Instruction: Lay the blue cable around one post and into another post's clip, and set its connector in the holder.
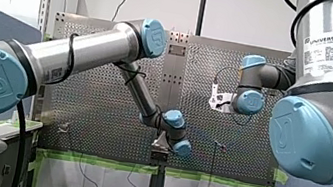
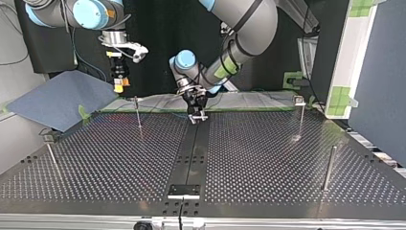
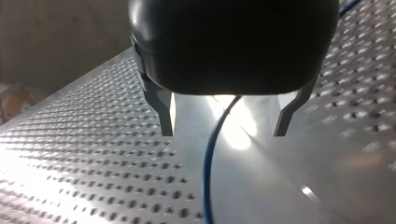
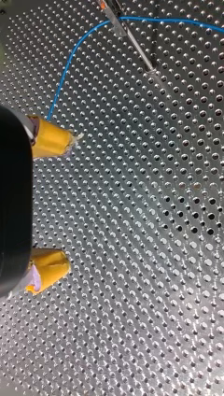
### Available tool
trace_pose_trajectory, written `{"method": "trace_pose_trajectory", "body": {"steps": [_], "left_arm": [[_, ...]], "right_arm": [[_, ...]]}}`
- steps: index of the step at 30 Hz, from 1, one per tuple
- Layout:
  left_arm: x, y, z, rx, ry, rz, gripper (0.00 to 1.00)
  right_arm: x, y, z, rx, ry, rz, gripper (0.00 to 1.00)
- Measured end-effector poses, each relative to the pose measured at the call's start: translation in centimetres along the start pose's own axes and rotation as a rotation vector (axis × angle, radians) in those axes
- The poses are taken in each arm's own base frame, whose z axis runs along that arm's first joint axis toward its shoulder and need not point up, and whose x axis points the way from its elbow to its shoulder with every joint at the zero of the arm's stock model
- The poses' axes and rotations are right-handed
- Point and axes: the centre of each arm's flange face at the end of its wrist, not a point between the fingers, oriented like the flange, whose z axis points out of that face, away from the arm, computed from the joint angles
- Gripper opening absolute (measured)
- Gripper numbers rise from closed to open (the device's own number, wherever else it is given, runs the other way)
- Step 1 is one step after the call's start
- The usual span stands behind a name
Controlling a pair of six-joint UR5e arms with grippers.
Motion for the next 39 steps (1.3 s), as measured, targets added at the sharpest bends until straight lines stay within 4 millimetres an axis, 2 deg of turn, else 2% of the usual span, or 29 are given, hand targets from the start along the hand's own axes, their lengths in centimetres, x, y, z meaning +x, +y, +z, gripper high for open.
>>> {"method": "trace_pose_trajectory", "body": {"steps": [11, 14, 23, 28, 39], "left_arm": [[-2.7, -2.6, 0.6, 0.049, -0.008, 0.052, 0.99], [-3.1, -2.2, -0.2, 0.056, 0.025, 0.108, 0.99], [-4.6, 1.1, -2.1, 0.035, 0.112, 0.301, 0.99], [-6.4, 2.8, -2.1, -0.020, 0.115, 0.408, 0.99], [-11.4, 3.2, 0.0, -0.107, 0.109, 0.607, 0.99]], "right_arm": [[0.0, 0.1, 0.1, -0.002, 0.003, 0.001, 0.98], [0.0, 0.1, 0.1, -0.002, 0.003, 0.001, 0.98], [-0.1, 0.3, 0.0, -0.005, 0.000, 0.001, 0.98], [-0.2, 0.4, 0.0, -0.007, -0.001, 0.002, 0.98], [-0.2, 0.5, 0.0, -0.009, -0.002, 0.002, 0.98]]}}
